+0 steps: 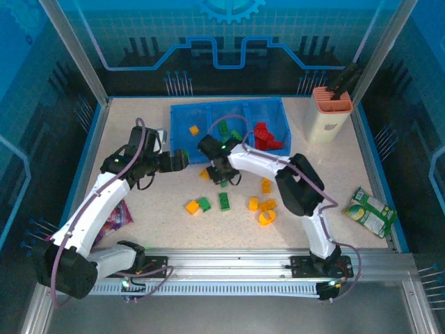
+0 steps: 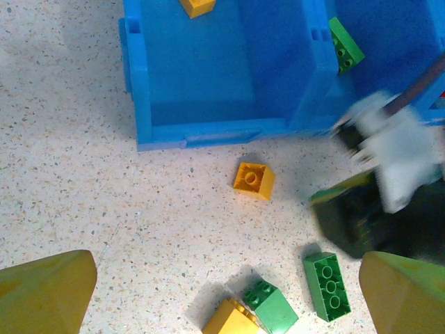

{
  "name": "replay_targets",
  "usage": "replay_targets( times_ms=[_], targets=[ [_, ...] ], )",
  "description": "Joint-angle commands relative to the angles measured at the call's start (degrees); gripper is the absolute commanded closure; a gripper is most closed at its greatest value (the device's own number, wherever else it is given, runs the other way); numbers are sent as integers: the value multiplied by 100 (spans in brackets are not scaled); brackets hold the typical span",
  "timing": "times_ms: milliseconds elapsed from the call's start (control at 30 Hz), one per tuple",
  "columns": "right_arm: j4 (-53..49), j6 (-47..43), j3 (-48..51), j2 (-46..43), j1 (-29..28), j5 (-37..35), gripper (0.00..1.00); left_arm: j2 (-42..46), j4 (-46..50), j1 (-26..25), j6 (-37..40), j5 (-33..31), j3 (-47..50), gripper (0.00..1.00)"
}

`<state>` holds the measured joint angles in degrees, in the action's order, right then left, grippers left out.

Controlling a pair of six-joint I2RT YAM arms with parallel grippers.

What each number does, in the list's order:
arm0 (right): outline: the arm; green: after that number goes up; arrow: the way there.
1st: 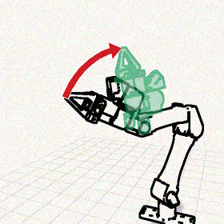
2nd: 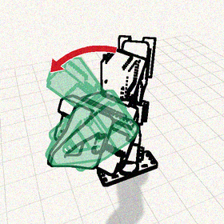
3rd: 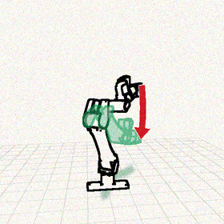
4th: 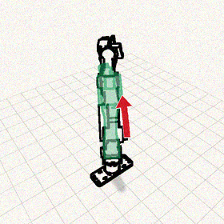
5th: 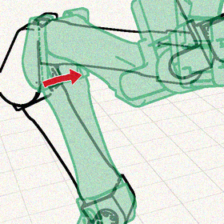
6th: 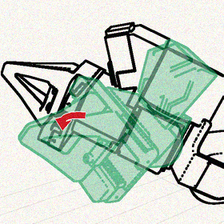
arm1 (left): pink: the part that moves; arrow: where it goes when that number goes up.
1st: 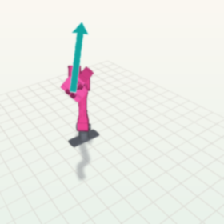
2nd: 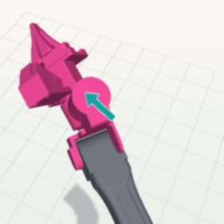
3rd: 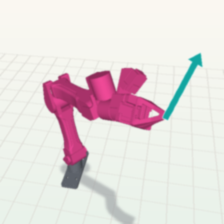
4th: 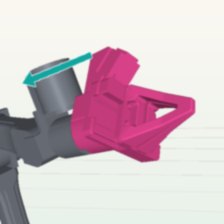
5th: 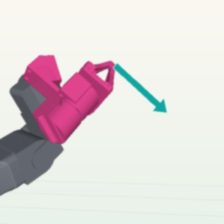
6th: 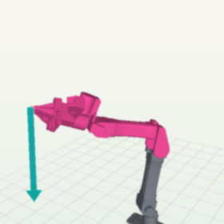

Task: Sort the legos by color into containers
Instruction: Place the lego in the container.

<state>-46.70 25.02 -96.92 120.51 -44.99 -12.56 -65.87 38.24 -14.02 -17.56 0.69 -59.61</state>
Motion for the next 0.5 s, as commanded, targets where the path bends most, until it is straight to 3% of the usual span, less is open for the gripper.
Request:
replay_targets(
  times_ms=[0, 133, 467],
  targets=[
    [-57, -683, -406, -619, 588, -550, 81, 156, 39, 57, 113, -87, 90, 2],
    [205, -988, -1114, -255, 975, -660, 81, 112, 6, 61, 87, -75, 75, 1],
    [351, -1333, -3660, 1733, 1492, -529, 80, 18, 129, 66, 108, -182, -133, 1]
  ],
)
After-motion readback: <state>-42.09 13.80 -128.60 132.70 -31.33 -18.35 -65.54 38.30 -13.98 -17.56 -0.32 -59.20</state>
